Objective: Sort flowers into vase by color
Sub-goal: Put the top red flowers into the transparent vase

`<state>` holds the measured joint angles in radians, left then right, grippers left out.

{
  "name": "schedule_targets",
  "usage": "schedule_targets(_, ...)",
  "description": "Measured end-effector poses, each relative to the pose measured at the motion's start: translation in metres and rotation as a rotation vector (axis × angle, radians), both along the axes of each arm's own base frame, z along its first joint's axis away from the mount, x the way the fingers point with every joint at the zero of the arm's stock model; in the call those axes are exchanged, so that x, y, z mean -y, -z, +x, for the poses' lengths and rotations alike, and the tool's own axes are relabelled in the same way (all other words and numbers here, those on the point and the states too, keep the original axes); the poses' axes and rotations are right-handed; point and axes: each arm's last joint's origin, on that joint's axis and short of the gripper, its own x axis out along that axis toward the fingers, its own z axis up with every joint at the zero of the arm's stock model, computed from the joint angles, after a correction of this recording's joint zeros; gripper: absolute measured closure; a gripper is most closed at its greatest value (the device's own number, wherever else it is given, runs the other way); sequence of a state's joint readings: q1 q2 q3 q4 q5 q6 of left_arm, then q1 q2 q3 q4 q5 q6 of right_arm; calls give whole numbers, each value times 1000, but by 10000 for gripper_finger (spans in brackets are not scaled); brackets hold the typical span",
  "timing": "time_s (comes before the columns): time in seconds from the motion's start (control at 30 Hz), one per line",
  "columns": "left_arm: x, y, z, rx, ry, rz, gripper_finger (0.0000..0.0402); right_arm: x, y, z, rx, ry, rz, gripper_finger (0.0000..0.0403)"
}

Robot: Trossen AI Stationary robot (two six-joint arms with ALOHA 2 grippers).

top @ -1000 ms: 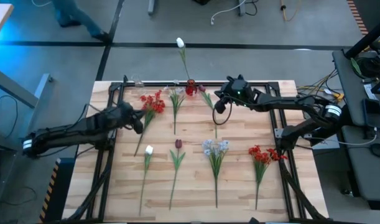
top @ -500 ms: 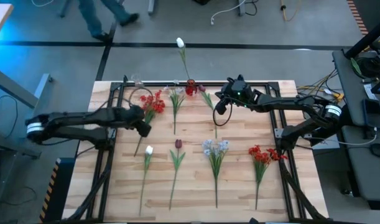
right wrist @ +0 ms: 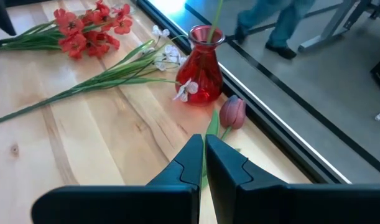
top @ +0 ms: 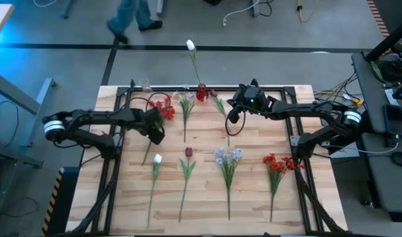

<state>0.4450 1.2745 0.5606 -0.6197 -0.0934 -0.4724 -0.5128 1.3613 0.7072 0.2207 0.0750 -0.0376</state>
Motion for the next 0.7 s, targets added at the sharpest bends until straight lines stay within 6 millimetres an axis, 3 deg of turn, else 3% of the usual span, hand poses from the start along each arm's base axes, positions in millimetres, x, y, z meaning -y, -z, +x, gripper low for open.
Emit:
schedule_targets(0.43,-4,14,6,-24,30,-47,261,-3,2,1,-9,-13,0,390)
schedule_targets(0.57,-4,10,5,-5,63,-26,305,-3,2,1,-8,-14,-3,390)
schedule_targets(0.7,-5,-1,3,46,61,48,375,-3,2,1,-8,-14,-3,390)
